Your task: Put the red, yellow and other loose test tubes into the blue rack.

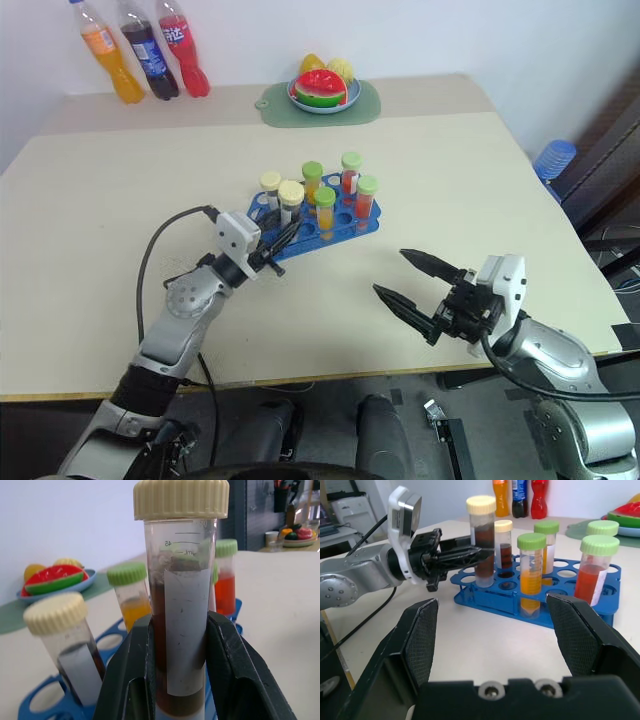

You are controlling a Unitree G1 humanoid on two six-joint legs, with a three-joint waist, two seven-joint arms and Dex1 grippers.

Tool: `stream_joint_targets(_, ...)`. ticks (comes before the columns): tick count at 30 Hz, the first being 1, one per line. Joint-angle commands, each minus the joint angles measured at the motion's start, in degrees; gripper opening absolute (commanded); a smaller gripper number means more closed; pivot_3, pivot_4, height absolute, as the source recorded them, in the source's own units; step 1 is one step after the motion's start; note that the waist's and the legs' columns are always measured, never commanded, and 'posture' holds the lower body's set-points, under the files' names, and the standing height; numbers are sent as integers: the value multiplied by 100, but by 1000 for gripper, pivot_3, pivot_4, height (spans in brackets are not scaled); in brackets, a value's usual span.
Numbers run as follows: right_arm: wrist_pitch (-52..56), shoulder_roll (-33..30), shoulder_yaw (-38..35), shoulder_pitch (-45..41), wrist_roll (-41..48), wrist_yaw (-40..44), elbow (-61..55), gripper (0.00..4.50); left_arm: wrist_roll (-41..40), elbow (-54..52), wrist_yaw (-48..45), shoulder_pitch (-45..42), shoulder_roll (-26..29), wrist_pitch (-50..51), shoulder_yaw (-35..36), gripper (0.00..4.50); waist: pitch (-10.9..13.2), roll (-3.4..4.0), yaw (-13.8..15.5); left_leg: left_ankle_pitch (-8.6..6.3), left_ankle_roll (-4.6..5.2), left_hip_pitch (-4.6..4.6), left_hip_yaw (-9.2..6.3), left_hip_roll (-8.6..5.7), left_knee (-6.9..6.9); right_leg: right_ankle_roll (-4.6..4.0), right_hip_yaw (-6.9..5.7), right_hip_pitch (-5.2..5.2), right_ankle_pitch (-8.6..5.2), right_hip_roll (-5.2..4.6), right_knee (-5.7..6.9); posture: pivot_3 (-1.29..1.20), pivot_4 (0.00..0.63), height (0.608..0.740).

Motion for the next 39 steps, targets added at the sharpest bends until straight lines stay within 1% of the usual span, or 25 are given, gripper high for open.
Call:
stream_joint_targets(1,-35,-66,-100,12,92,-2,-244,3785,168,60,-15,-18,-41,-172,133,784,0,0,0,0,1,0,0,0,0,0,0,1,0,0,0,0,150,740)
stream_joint_targets(6,-47,-55,-69,-77,44,-31,-190,3785,303,227,35,-50,-159,-132,169,784,-2,1,0,-1,1,2,0,0,0,0,0,2,0,0,1,0,150,740)
stream_joint_targets(10,-70,-41,-24,-139,-3,-33,-153,3785,423,633,147,-227,-346,-149,223,784,-5,1,10,-1,1,5,-2,0,5,1,-3,9,0,0,2,0,150,740)
stream_joint_targets(14,-72,-28,28,-193,-44,-56,-161,3785,471,851,65,-334,-352,-234,290,784,-7,3,3,-2,3,8,-3,0,6,2,-4,12,1,1,2,0,150,740)
stream_joint_targets(25,-118,2,19,-182,-115,-87,-189,3785,279,581,-527,31,-233,-253,295,784,-15,11,2,-2,3,8,-4,0,6,2,-4,13,1,1,2,0,150,740)
stream_joint_targets(33,-173,40,114,-230,-187,-109,-112,3785,275,790,-672,-105,-276,-172,350,784,-23,24,-3,-2,4,10,-4,0,5,3,-3,13,0,2,2,0,150,740)
stream_joint_targets(35,-192,48,132,-246,-210,-120,-92,3785,-73,716,-970,-102,-291,56,387,1802,-24,26,-3,-2,4,10,-4,0,6,3,-3,13,0,2,2,0,150,740)
stream_joint_targets(36,-198,54,139,-251,-222,-128,-88,3785,-108,711,-1009,-110,-293,85,405,2169,-24,26,-4,-2,4,10,-4,0,6,3,-3,13,0,2,2,0,150,740)
stream_joint_targets(38,-206,63,146,-246,-236,-144,-91,3785,-96,706,-1004,-115,-300,126,441,3236,-22,23,-4,-3,5,8,-4,0,6,3,-4,12,0,2,2,0,150,740)
stream_joint_targets(39,-218,67,151,-243,-249,-148,-83,3785,-106,707,-1016,-117,-305,159,460,3578,-22,23,-1,-3,5,7,-4,0,6,3,-4,12,0,2,2,0,150,740)
